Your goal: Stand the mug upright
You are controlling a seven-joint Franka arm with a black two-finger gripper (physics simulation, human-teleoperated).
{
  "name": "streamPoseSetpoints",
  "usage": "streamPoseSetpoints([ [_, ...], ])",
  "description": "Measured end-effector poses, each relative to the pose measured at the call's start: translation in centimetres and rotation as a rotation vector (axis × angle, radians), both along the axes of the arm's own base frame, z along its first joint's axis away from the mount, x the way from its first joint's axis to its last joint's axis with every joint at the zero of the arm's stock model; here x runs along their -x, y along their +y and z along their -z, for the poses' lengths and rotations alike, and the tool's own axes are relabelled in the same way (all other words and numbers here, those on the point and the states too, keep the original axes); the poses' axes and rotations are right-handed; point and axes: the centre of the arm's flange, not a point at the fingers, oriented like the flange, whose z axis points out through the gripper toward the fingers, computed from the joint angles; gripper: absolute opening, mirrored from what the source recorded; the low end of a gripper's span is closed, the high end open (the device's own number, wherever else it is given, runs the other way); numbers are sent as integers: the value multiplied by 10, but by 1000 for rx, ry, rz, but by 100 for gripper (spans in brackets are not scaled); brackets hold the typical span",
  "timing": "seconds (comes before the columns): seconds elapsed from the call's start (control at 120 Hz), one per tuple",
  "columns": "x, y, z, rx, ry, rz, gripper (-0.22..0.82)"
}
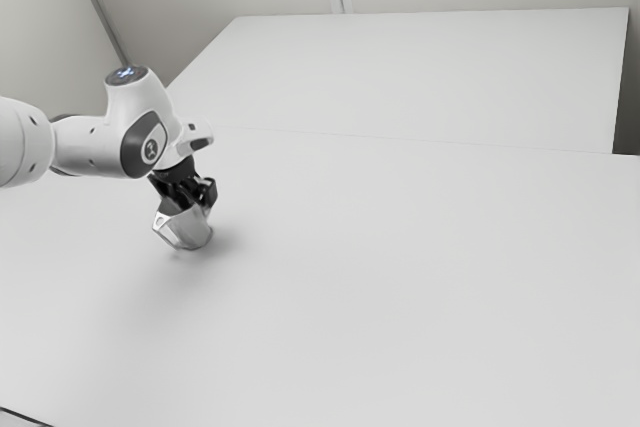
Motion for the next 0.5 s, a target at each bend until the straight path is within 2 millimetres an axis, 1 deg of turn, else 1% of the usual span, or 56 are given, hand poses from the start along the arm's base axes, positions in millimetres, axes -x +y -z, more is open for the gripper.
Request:
streamPoseSetpoints([
  [0.092,0,0,-7,2,-13,-20,40],
  [0.133,0,0,-17,2,-28,-28,43],
  [0.175,2,0,-36,0,-50,-34,46],
  [0.208,3,0,-55,-3,-71,-39,48],
  [0.275,9,1,-99,-7,-110,-49,52],
  [0.308,14,0,-127,-8,-129,-56,53],
  [0.333,17,0,-151,-8,-144,-61,54],
  [0.367,21,-3,-189,-10,-165,-63,55],
  [0.383,21,-8,-212,-12,-178,-60,55],
  [0.408,21,-18,-244,-14,-191,-48,56],
  [0.45,25,-43,-296,-15,-208,-17,57],
  [0.483,31,-64,-333,-15,-216,11,57],
  [0.5,35,-75,-347,-15,-215,25,58],
])
